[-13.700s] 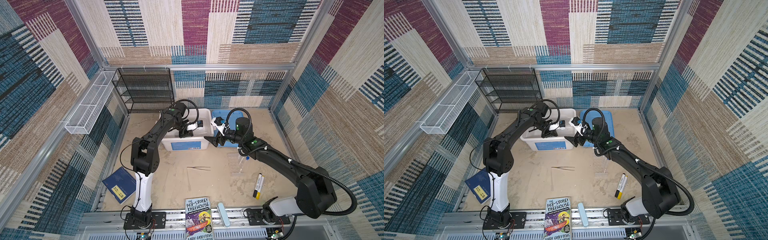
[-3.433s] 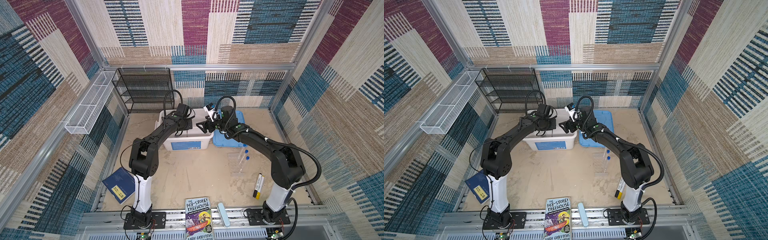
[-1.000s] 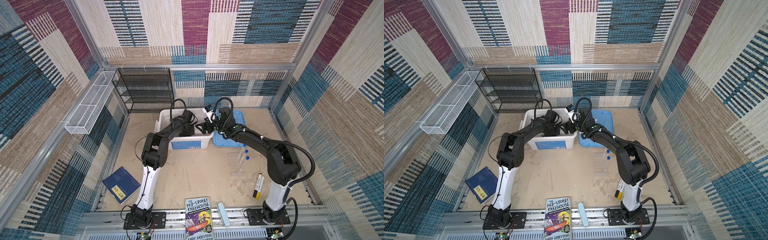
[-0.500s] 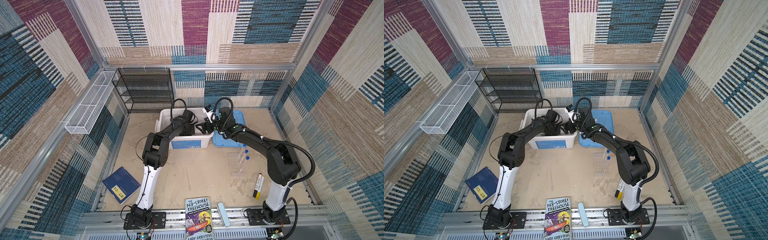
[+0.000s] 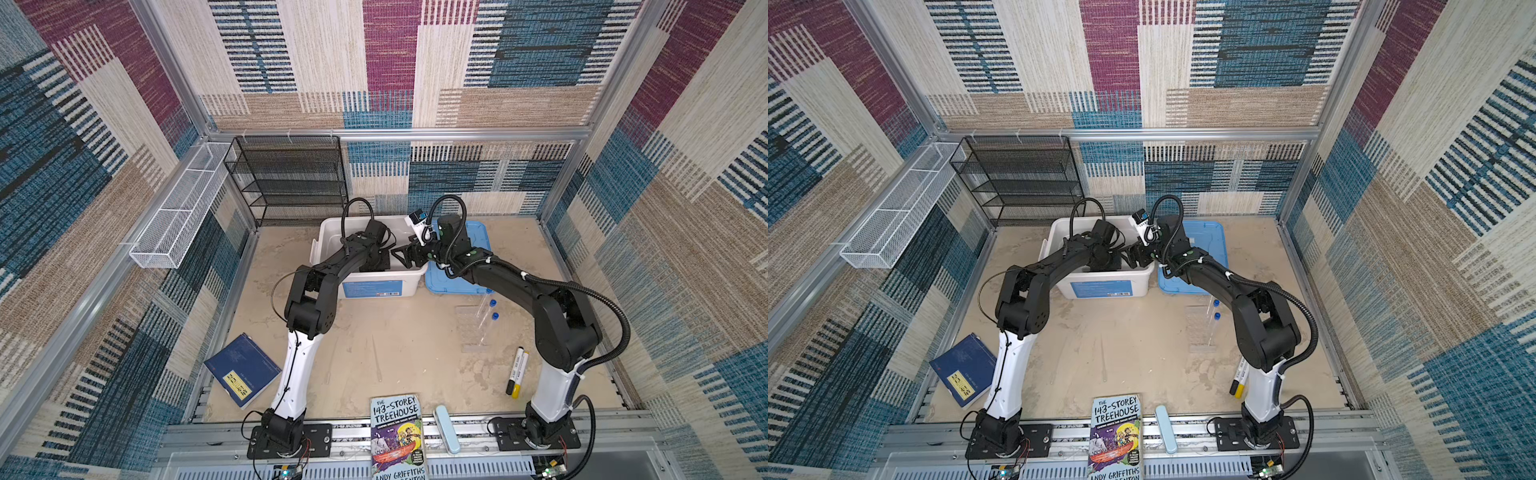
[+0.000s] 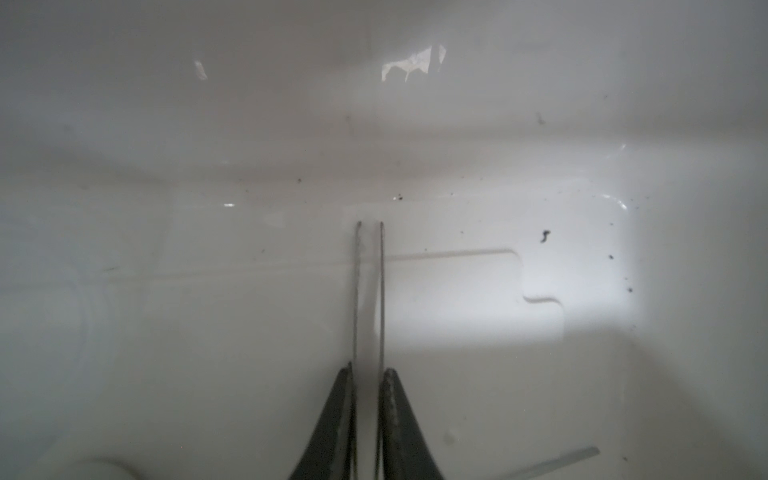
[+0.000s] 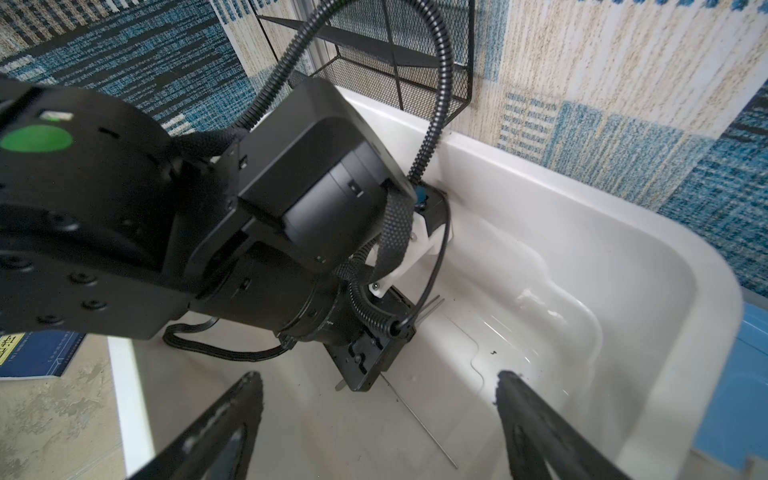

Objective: Organize the chemistry lab equipment
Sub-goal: 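Open the left gripper to release the tweezers inside the bin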

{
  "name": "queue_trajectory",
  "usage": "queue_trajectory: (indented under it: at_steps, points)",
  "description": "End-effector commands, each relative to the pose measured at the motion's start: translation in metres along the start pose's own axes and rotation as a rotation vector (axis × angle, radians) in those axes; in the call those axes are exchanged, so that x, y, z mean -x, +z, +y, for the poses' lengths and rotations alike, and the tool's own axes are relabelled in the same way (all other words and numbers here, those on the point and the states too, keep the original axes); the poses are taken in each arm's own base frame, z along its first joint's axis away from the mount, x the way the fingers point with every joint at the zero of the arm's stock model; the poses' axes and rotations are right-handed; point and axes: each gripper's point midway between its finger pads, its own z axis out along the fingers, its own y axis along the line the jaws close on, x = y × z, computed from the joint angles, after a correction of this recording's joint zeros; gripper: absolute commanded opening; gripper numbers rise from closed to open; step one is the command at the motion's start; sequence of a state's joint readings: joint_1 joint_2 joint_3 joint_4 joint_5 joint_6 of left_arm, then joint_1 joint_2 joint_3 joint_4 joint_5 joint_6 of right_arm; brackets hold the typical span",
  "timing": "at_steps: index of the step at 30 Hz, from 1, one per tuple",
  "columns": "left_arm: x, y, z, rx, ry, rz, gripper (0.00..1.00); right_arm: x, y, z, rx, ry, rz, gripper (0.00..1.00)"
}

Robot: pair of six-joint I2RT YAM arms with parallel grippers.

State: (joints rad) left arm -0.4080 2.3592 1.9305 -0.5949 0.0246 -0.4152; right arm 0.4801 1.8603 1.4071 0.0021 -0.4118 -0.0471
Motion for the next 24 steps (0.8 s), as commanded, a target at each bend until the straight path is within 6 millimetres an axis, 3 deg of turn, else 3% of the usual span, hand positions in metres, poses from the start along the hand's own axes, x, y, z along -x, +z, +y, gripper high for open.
queue_trajectory:
  at_steps: [1, 9, 17, 24]
  points:
    - [-0.015, -0.001, 0.009, 0.038, 0.013, 0.06, 0.18, 0.007, -0.002, 0.001, 0.0, -0.016, -0.024, 0.89]
    - [-0.013, -0.006, 0.008, 0.036, 0.01, 0.056, 0.22, 0.008, -0.004, 0.001, -0.001, -0.02, -0.025, 0.89]
    - [-0.004, -0.024, 0.007, 0.038, 0.016, 0.021, 0.27, 0.01, -0.005, 0.002, 0.0, -0.018, -0.03, 0.89]
    - [0.007, -0.047, 0.0, 0.012, 0.011, -0.019, 0.5, 0.02, -0.013, 0.006, 0.004, -0.024, -0.057, 0.89]
